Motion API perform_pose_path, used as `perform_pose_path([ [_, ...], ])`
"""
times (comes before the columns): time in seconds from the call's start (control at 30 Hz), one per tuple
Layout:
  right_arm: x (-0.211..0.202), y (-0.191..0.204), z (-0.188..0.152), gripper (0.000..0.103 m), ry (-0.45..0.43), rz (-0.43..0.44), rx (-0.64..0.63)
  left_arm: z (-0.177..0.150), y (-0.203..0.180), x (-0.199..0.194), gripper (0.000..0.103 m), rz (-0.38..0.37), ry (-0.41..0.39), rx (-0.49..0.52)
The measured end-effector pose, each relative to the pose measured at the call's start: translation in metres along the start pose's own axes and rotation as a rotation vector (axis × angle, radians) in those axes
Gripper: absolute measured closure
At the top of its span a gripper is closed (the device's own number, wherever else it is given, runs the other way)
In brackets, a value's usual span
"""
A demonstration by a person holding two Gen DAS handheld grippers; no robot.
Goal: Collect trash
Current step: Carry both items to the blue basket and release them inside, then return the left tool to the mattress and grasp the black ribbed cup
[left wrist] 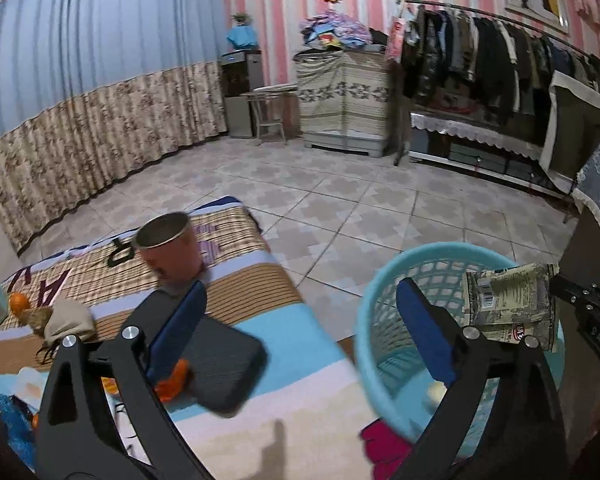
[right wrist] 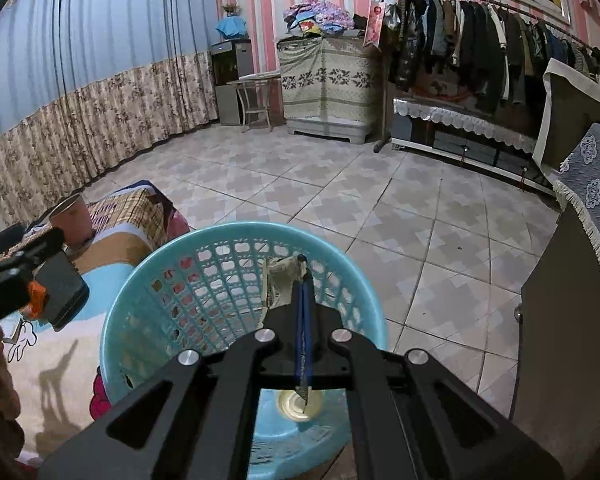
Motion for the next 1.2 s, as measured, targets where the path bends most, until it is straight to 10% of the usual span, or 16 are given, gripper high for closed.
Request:
perform_pose_path([
  [0.73,0.05,0.031,-0.032,0.1,0.174,-0.08,-0.013,-0.031,0.137,-0.095,0.006,0.174,-0.032,-0.031],
  [0.8,0.053,0.031,-0.035,0.073,0.188,-0.096,-0.024,-0.039,0.157,-0.107,0.006,0.198,-0.026,-0.04],
  [0.83,0.053,0.032,-0.037,0.027,0.19,-0.114,-0.029,-0.042,0.165,-0.111,0.006,0.204,-0.023,-0.044],
  [0.87,0.053,0.031,-0.036,0.017,0.182,-0.123,-0.035,-0.046,0.176,-0.117,0.006,0.218,-0.019,-0.049],
  [1.2,0.01,0.064,-0.011,0.009,0.069,-0.157,-0.055,-0.083,0.28,-0.144,0.006,0.334,0.027,-0.153],
])
Point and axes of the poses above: each gripper's, at about its wrist camera, not at the fingertips, and x roughly the way its jaws point, y to its left, z to its top, the point moved 9 cm from there along x, roughly the way its jaws point, and after that the axes turned 1 degree about -z, right-handed, at the moved point
